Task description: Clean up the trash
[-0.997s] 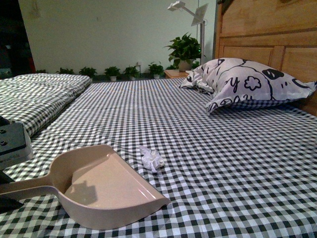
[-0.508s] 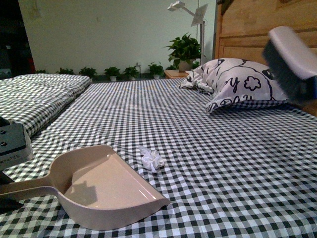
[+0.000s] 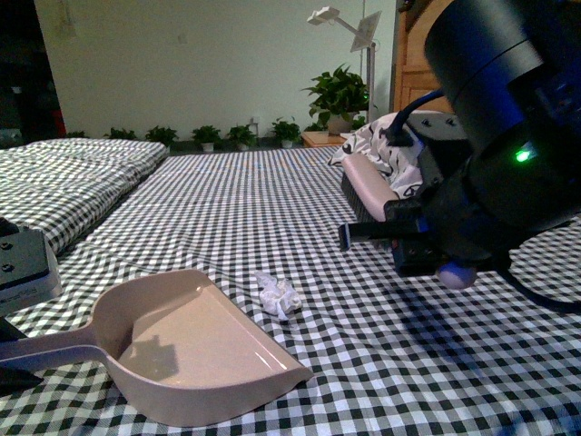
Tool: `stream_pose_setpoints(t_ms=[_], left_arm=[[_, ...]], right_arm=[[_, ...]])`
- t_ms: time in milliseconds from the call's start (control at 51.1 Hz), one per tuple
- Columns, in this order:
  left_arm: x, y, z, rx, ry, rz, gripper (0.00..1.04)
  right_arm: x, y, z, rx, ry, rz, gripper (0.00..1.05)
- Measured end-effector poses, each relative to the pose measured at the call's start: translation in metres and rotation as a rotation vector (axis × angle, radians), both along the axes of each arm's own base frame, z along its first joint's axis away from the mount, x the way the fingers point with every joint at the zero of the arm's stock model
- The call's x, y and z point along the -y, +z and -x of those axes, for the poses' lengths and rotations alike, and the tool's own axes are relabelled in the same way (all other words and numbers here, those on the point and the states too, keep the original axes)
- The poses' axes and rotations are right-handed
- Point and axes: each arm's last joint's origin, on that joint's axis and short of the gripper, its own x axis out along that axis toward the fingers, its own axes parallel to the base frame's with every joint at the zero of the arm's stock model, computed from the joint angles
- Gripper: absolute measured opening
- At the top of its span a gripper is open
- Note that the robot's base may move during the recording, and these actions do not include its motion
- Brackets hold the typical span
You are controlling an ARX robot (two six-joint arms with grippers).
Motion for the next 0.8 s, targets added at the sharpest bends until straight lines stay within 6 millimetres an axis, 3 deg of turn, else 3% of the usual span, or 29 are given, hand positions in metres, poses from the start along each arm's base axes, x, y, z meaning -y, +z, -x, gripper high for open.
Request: stream_pose_setpoints(t_ms=[450, 802], left_arm=[[0.000, 0.000, 0.000, 0.000, 0.000, 0.000, 0.28], [0.000, 0.000, 0.000, 0.000, 0.000, 0.000, 0.28]], right_arm=[[-0.038, -0.053, -0.028, -0.077, 0.023, 0.098, 0.20], [-0.053, -0.075, -0.034, -0.127, 0.043, 0.124, 0.20]])
